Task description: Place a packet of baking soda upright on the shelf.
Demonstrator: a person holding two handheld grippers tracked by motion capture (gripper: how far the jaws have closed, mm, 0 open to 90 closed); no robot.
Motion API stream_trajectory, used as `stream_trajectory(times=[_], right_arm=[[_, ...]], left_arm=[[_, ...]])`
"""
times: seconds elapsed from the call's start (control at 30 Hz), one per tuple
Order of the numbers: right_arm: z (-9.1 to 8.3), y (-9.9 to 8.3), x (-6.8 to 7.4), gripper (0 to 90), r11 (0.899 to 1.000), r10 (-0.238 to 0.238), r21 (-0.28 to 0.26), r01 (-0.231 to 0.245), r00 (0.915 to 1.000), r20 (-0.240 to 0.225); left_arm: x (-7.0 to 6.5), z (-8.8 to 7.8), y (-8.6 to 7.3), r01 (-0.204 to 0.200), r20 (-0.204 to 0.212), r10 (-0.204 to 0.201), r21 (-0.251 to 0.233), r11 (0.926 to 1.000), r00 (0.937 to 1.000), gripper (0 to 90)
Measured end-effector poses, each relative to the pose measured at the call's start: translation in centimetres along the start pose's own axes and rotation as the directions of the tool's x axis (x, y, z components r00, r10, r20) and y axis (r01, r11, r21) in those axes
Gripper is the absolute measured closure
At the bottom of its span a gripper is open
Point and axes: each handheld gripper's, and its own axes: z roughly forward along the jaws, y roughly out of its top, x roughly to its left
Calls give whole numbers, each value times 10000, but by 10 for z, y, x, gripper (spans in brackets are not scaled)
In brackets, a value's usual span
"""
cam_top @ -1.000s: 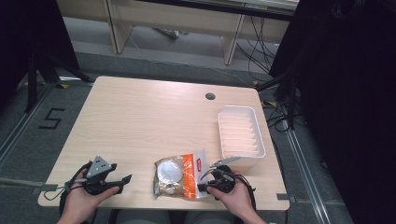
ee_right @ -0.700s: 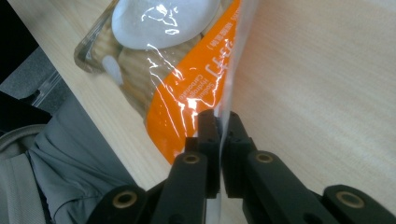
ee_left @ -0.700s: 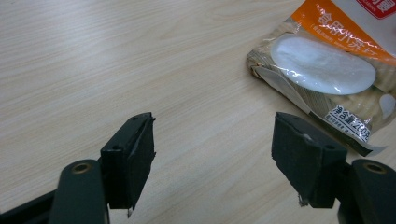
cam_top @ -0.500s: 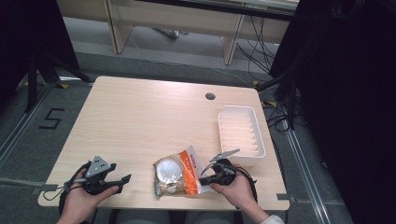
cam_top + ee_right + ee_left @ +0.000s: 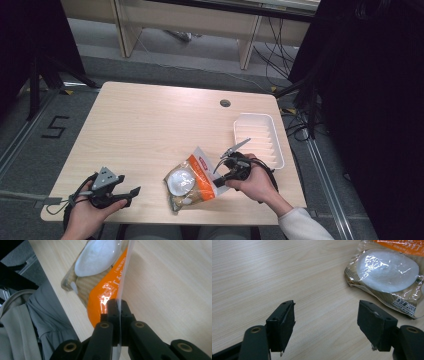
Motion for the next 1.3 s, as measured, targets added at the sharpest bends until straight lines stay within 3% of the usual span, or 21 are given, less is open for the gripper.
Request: stream_trajectory(times=[0.1,0.2,0.4,0.53,0.6,0.63,0.67,0.73,0.8,0.83,0.9,0.93,0.97,1.0,1.03,1.07,1.13,1.17,1.23,1.27,1.3], right_arm=[[-8,11,1,900,9990,-223,380,224,9997,-40],[-16,22,1,900,9938,-960,574,954,9954,70],[-31,39,2,900,9862,-1387,919,1376,9903,59],[-39,50,2,900,9716,-2038,1253,2009,9789,110],[-43,55,3,900,9539,-2709,1323,2692,9626,-53],[-45,58,2,900,9352,-3245,1458,3228,9458,-125],[-47,60,4,900,9299,-3335,1563,3329,9425,-228],[-50,65,5,900,9003,-3931,1845,3942,9184,-443],[-56,68,10,900,8865,-4026,2335,3996,9146,-367],[-55,71,9,900,8613,-4559,2258,4551,8885,-520],[-59,73,12,900,8510,-4675,2517,4608,8832,-363],[-59,75,12,900,8367,-4913,2501,4872,8695,-504],[-60,76,13,900,8302,-4996,2593,4935,8650,-466],[-61,76,14,900,8352,-4827,2791,4739,8748,-410],[-62,76,15,900,8288,-4903,2856,4812,8705,-439],[-62,76,16,900,8199,-5018,2930,4919,8638,-462],[-62,78,15,900,7857,-5510,2934,5446,8317,-683],[-63,78,17,900,7900,-5409,3085,5299,8392,-565],[-63,80,16,900,7594,-5823,3031,5757,8092,-781],[-64,80,16,900,7525,-5886,3113,5805,8047,-776],[-66,80,17,900,7617,-5709,3301,5576,8184,-651]], left_arm=[[0,0,0,17,37,-17,17,10000,10000,295],[0,0,0,38,8,-38,2,10000,10000,296],[0,0,0,30,10,-31,9,10000,10000,296],[0,0,0,22,46,-22,-6,10000,10000,297],[0,0,0,24,36,-24,30,10000,10000,296],[0,0,0,12,-12,-12,31,10000,10000,296],[0,0,0,20,56,-20,0,10000,10000,296],[0,0,0,-15,30,15,6,10000,10000,296],[0,0,0,27,16,-27,25,10000,10000,297],[0,0,0,-4,14,4,55,10000,10000,297],[0,0,0,-16,14,16,60,10000,10000,297],[0,0,0,-8,13,8,58,10000,10000,297],[0,0,0,-3,13,3,59,10000,10000,297],[0,0,0,5,11,-5,53,10000,10000,297],[0,0,0,3,11,-3,52,10000,10000,297],[0,0,0,4,7,-4,50,10000,10000,297],[0,0,0,28,6,-28,32,10000,10000,297],[0,0,0,50,9,-50,24,10000,10000,297],[0,0,0,17,20,-18,61,10000,10000,297],[0,0,0,25,22,-25,52,10000,10000,297],[0,0,0,21,17,-21,51,10000,10000,297]])
